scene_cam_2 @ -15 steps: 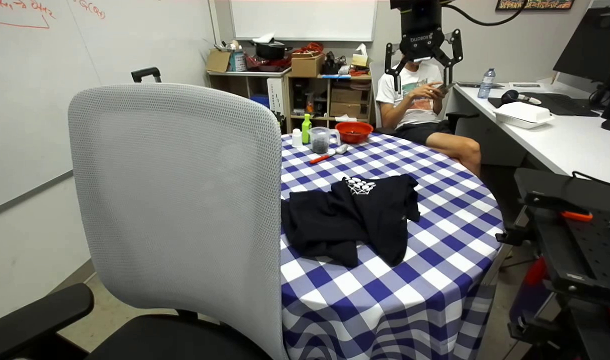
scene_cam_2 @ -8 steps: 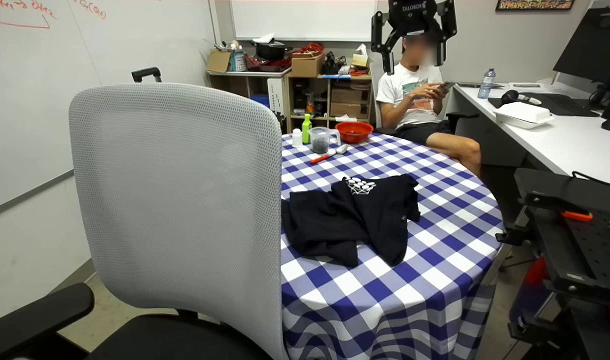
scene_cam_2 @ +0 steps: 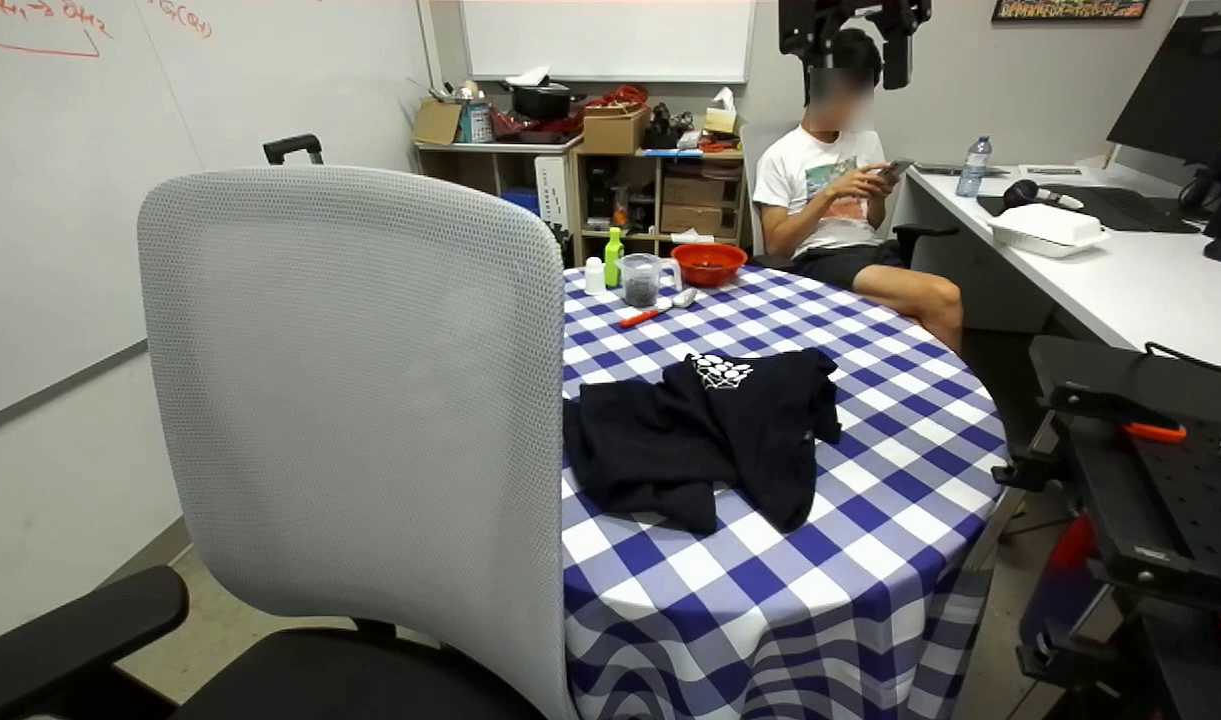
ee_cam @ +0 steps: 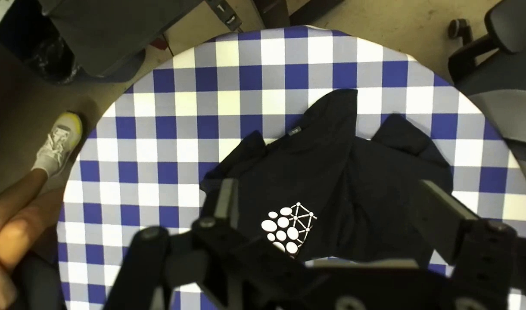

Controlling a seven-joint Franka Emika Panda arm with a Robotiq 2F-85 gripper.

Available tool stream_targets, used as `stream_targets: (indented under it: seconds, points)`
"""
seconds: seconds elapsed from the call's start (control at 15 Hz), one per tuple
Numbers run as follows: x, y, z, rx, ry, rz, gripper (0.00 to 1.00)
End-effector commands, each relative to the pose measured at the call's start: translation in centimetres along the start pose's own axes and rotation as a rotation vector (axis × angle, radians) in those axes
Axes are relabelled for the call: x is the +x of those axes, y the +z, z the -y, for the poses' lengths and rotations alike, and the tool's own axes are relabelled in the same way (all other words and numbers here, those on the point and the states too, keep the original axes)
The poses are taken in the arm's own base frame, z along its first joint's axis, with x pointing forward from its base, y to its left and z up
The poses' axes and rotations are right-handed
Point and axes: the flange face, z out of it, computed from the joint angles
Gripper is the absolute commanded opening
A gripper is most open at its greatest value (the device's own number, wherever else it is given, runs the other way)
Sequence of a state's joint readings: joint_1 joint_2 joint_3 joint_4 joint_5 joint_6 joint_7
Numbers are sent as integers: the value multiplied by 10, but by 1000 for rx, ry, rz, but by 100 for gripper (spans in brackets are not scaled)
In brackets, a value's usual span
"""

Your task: Pick the cloth on the back rest of the chair and put it on the table

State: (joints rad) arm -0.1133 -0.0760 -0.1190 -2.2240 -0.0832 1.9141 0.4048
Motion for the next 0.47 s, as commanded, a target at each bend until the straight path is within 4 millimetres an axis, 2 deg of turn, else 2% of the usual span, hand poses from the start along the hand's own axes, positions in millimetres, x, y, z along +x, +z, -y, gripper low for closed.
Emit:
stream_targets:
  seconds: [0.0, 0.2, 0.27, 0.4]
  points:
    - [-29, -5, 9, -40, -186, -54, 100]
    - [-45, -11, 20, -70, -323, -102, 100]
    - [-30, -6, 20, -51, -237, -56, 100]
    - [-33, -7, 22, -53, -246, -61, 100]
